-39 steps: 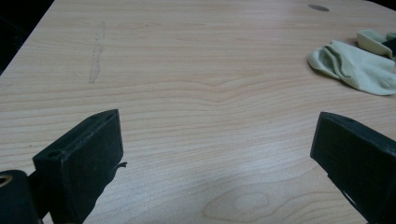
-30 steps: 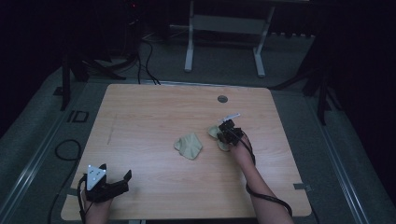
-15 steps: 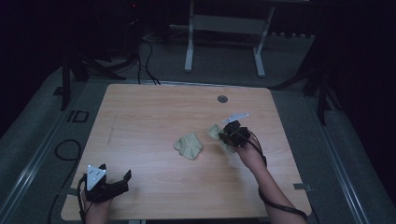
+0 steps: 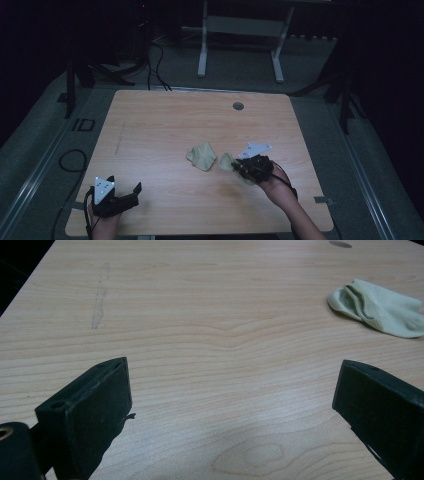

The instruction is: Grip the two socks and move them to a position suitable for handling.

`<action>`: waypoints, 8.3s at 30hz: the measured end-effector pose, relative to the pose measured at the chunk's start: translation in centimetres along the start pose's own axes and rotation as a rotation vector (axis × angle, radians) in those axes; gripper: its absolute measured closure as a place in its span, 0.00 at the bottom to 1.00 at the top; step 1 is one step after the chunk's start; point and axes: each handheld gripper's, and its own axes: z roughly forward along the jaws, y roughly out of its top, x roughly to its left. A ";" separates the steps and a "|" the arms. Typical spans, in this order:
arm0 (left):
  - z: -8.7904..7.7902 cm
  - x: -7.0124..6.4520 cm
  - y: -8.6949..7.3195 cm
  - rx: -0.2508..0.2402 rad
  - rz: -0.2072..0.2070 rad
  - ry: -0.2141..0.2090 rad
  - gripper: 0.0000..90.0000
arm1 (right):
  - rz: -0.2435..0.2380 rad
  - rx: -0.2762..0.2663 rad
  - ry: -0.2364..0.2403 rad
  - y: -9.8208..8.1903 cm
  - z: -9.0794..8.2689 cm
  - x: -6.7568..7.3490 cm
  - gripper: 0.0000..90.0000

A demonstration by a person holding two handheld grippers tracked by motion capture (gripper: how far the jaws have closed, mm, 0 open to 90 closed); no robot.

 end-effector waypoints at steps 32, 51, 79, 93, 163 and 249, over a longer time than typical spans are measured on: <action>0.6 -2.4 0.2 0.027 0.118 -0.111 0.03 | -0.041 0.077 0.183 -5.3 5.8 6.5 0.36; 3.3 -13.0 2.0 0.263 0.290 -0.531 0.12 | 0.024 0.047 0.178 -4.9 3.0 6.3 0.48; 7.1 -17.0 1.5 0.300 0.593 -0.609 0.99 | 0.020 0.079 0.196 -5.6 3.1 7.4 0.91; 7.2 -17.0 1.7 0.315 0.583 -0.622 0.99 | 0.112 0.011 0.116 -6.6 -1.5 3.8 0.92; 6.4 -17.1 3.7 0.291 0.473 -0.636 0.46 | 0.215 0.051 0.053 -8.6 -1.0 -1.4 0.47; 4.9 -12.1 2.0 0.305 0.340 -0.583 0.47 | 0.220 0.130 0.029 1.8 6.2 -3.9 0.89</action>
